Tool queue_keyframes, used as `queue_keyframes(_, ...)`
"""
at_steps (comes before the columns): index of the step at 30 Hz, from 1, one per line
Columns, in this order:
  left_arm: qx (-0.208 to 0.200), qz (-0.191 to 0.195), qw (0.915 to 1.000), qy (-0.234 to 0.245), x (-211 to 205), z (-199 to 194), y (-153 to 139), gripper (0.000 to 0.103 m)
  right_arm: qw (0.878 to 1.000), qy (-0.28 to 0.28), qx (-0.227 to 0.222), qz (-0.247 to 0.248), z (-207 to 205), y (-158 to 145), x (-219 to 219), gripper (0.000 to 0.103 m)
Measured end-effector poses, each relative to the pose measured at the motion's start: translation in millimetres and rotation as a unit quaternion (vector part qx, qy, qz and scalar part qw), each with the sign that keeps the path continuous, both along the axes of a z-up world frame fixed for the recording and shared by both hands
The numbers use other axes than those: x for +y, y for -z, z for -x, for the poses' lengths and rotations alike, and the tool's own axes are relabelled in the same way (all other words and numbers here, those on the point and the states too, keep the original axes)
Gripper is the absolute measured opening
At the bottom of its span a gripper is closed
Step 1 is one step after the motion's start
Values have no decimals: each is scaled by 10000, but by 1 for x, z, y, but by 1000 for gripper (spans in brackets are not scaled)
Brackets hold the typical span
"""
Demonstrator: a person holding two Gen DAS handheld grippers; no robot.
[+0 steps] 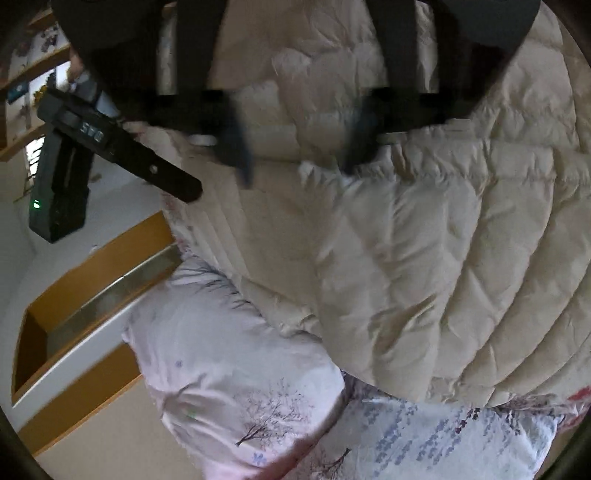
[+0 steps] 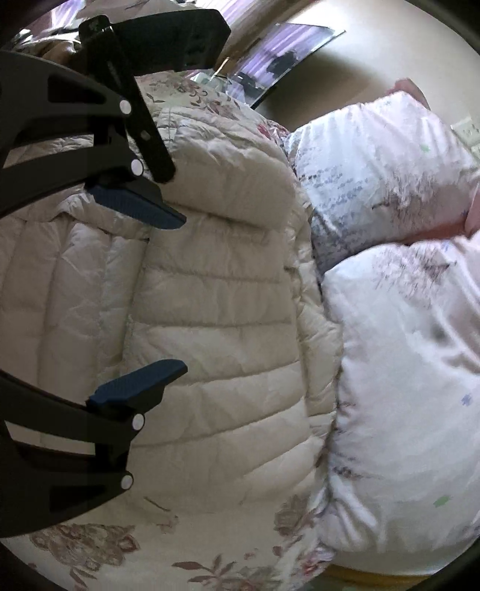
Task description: Fold large clothes
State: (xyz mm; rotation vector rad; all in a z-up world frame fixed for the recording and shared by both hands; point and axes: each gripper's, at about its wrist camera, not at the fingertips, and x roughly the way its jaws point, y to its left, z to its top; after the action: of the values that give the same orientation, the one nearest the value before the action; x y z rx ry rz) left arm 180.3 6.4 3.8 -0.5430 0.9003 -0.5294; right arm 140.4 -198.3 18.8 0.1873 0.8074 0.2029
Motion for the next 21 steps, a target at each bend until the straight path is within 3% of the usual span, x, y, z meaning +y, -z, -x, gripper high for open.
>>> queue_keyframes(4,-363,-38,9990,-245,39,29,-10,69,9976,-526,-367,266,4,-11,31,73)
queue_keyframes(7,-505,-497,9947,-740,73,45,-11,70,9878,-1167,-687,774,11,-15,77,73)
queue_keyframes(9,-444,-948,9880,-1135,93,53,-8,70,9763,-1554,-895,1214,15,-13,111,73)
queue_keyframes(11,-388,-1150,9837,-1326,108,58,-4,71,9605,-1907,-1115,1694,19,-8,146,72)
queue_keyframes(14,-296,-1293,9805,-1451,116,57,1,72,9402,-2070,-1340,2351,19,5,182,72)
queue_keyframes(17,-285,-1309,9799,-1479,120,57,3,74,9295,-1960,-1416,2784,15,17,196,72)
queue_keyframes(18,-297,-1340,9795,-1475,121,58,4,75,9283,-1834,-1408,2913,10,22,200,69)
queue_keyframes(20,-322,-1400,9788,-1461,119,59,4,77,9326,-1589,-1318,2960,-1,24,196,51)
queue_keyframes(21,-329,-1422,9787,-1445,116,57,5,77,9372,-1494,-1245,2895,-4,25,191,32)
